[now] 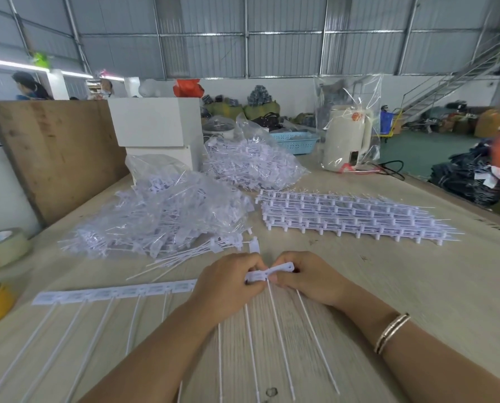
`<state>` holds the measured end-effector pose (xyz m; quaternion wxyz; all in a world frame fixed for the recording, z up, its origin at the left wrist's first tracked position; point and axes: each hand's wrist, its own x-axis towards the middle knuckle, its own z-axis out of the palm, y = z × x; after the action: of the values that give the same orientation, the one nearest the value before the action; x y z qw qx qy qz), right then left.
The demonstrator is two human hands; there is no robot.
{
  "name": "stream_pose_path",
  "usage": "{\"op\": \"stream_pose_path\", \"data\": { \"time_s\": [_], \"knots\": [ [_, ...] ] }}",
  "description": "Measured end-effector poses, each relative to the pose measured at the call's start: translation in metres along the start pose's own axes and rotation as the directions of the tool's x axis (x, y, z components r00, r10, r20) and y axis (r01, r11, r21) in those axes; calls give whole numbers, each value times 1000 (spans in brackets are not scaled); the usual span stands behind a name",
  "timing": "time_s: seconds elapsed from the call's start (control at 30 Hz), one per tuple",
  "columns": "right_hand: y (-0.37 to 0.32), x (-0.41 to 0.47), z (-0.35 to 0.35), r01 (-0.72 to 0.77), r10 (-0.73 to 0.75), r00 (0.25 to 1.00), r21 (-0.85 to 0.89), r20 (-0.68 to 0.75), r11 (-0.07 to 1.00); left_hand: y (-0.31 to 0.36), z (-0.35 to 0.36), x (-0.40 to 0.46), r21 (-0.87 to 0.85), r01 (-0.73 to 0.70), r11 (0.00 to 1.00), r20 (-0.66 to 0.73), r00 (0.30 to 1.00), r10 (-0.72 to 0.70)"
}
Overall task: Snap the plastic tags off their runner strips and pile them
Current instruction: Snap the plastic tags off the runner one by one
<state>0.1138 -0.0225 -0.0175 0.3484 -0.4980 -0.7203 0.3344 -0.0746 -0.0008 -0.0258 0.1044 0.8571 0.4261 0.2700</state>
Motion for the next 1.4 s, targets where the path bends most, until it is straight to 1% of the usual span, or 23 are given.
{"op": "stream_pose_path", "data": {
  "time_s": [0.13,0.27,0.37,0.5,0.63,0.8,1.07,1.27,1.4],
  "knots": [
    [-1,0,4,-21,21,1000,2,-8,1000,1,0,1,26,13,1000,41,999,-14],
    [-5,-1,7,-5,4,1000,-25,-12,1000,-1,-1,2,10,28,1000,55,998,-29],
    [-6,-1,4,-2,3,999,40,-32,999,-1,0,2,-15,-2,1000,13,1000,2],
    [-6,-3,3,24,-20,999,119,-39,993,1,1,1,0,-54,999,-16,998,54],
    [-6,-3,3,46,-41,999,171,-35,984,0,1,1,-85,-42,996,-14,999,41],
    [-3,-1,2,59,-56,998,166,-25,984,0,0,2,-187,-38,982,-38,999,32],
    [-1,-1,1,76,-74,997,163,-19,984,1,-1,2,-242,-27,970,-29,999,21],
    [-2,-2,2,87,-89,996,183,2,979,0,-3,0,-300,22,954,8,1000,-21],
    [-3,-2,1,129,-129,992,143,-7,981,1,-5,0,-353,27,935,0,1000,-29]
  ]
}}
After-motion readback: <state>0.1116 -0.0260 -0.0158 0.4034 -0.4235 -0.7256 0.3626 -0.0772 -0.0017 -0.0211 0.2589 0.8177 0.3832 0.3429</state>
